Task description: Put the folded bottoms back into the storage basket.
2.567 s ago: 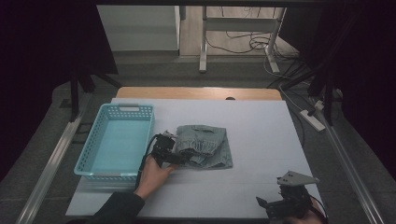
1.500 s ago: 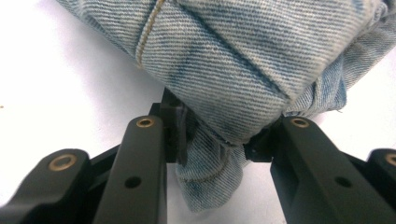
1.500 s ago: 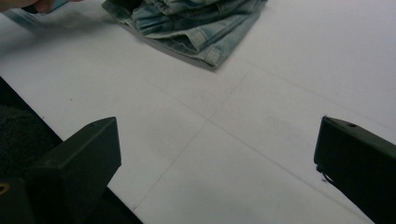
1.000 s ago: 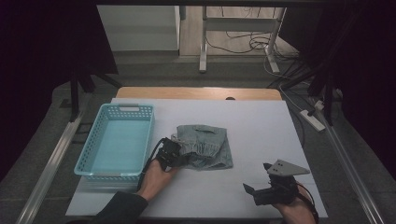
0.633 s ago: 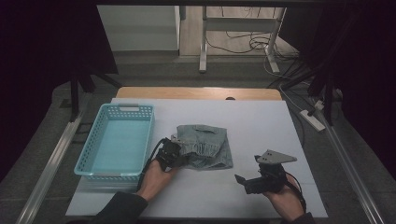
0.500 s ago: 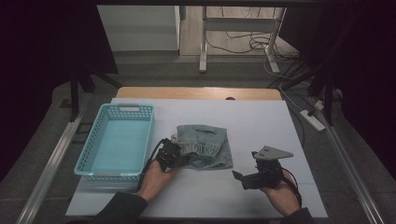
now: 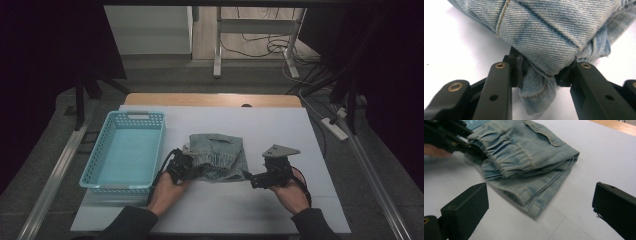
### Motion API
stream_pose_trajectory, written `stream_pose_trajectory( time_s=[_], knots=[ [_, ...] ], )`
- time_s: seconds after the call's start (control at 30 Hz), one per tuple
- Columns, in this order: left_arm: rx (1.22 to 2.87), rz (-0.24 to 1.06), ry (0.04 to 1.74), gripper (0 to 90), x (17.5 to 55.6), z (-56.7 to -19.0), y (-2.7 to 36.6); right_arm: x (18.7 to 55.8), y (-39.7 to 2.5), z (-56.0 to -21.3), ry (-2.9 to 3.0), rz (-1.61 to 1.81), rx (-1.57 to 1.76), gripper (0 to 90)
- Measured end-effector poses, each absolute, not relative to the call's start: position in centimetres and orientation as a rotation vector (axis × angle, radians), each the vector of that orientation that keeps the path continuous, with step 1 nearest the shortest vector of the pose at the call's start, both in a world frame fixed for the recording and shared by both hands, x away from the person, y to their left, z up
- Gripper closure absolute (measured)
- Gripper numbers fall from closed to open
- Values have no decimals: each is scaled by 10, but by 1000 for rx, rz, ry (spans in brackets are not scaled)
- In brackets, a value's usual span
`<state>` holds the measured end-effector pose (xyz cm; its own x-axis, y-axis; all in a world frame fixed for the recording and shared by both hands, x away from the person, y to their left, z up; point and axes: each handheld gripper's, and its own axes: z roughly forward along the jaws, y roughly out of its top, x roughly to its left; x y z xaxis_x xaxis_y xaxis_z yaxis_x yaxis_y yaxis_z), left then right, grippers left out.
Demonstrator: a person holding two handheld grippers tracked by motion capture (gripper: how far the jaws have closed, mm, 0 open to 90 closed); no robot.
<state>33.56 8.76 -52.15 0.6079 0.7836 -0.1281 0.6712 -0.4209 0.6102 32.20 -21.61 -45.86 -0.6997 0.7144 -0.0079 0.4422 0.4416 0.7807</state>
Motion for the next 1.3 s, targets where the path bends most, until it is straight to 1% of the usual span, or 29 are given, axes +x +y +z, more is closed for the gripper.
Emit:
stream_pose_trajectory(
  time_s=[0.7, 1.07, 1.3],
  knots=[
    [2198, 227, 1135, 638, 336, -522, 89, 374, -191, -466, 2370, 1094, 1014, 0],
    [2201, 215, 1138, 637, 337, -522, 89, 403, -181, -472, 2386, 1012, 1032, 0],
    [2203, 210, 1139, 636, 337, -522, 89, 428, -178, -473, 2365, 986, 1083, 0]
  ],
)
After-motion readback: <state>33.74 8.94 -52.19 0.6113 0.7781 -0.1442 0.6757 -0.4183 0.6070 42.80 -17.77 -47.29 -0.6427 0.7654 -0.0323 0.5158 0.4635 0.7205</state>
